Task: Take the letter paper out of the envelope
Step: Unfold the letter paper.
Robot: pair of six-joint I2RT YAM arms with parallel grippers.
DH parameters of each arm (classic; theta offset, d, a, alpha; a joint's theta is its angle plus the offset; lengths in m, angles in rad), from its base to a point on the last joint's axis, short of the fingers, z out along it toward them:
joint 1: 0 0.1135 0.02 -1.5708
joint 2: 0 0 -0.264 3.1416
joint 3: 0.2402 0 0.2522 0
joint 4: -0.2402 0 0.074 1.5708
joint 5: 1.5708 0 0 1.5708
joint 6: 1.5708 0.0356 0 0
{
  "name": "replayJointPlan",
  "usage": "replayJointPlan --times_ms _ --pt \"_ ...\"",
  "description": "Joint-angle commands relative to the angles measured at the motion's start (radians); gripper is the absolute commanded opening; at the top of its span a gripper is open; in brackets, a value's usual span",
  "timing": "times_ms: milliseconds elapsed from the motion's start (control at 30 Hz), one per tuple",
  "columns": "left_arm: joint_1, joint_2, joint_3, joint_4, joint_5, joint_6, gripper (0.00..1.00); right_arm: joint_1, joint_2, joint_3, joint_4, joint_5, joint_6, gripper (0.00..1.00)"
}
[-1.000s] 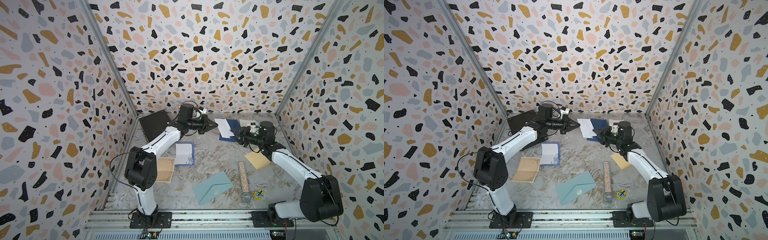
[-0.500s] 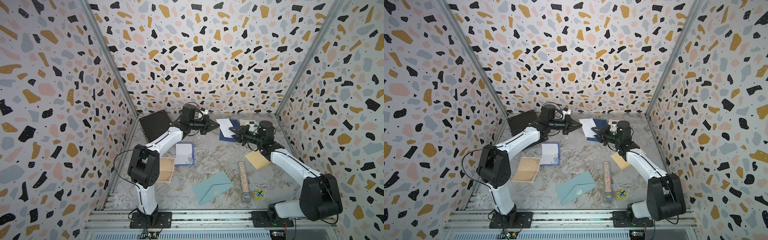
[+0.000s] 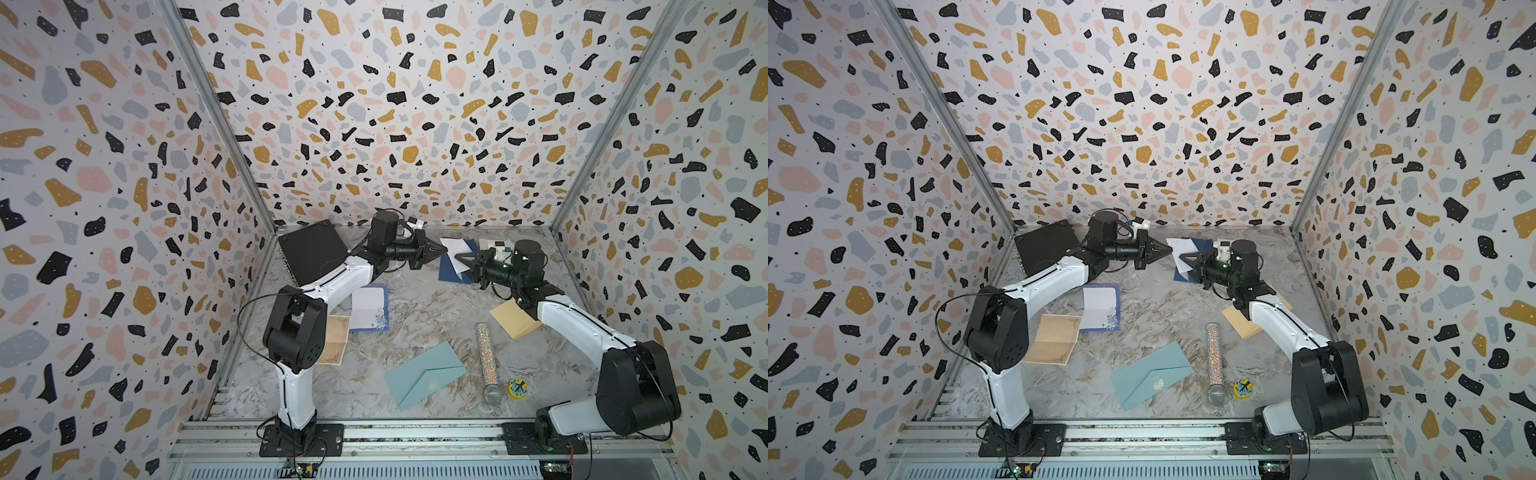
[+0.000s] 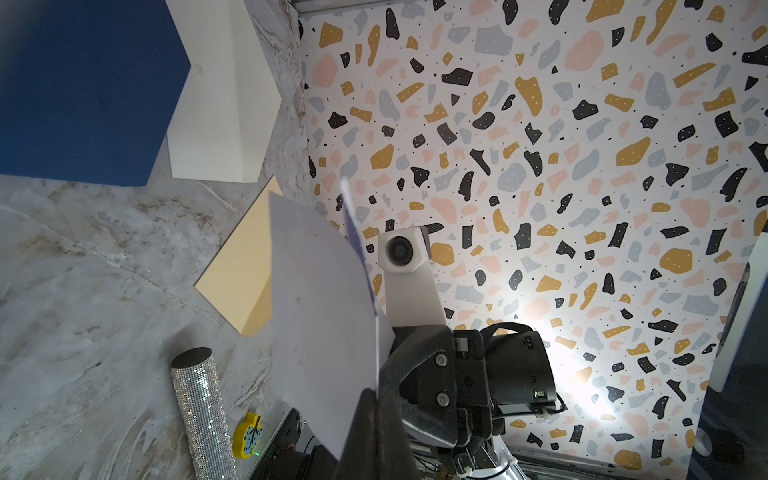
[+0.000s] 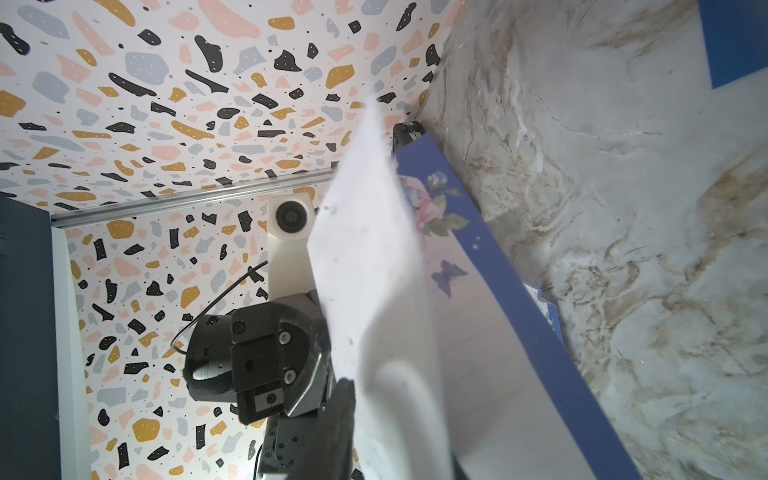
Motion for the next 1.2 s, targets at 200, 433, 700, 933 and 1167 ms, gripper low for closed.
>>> replayJointPlan --times_ms 200,433,700,933,1167 --pt "-0.009 0.000 -0.001 0.056 -0.005 -0.014 0.00 0.005 -0.039 0.098 -0.241 -0.005 -0.221 0.05" --pt "0.003 -0.059 0.049 -0.177 -0.075 0.013 0.42 0.014 -0.065 0.296 -0.739 0.165 -0.751 0.00" --pt "0.028 -0.115 0.025 -0.267 -0.138 -0.157 0.55 0.110 -0.161 0.251 -0.737 0.532 -1.342 0.00" --pt "0.026 -0.150 -0.020 -0.312 -0.126 -0.233 0.64 0.181 -0.324 -0.074 -0.255 0.556 -1.877 0.00" --pt "0.008 -0.166 -0.033 -0.408 -0.069 -0.152 0.72 0.209 -0.343 -0.083 -0.357 0.504 -2.157 0.00"
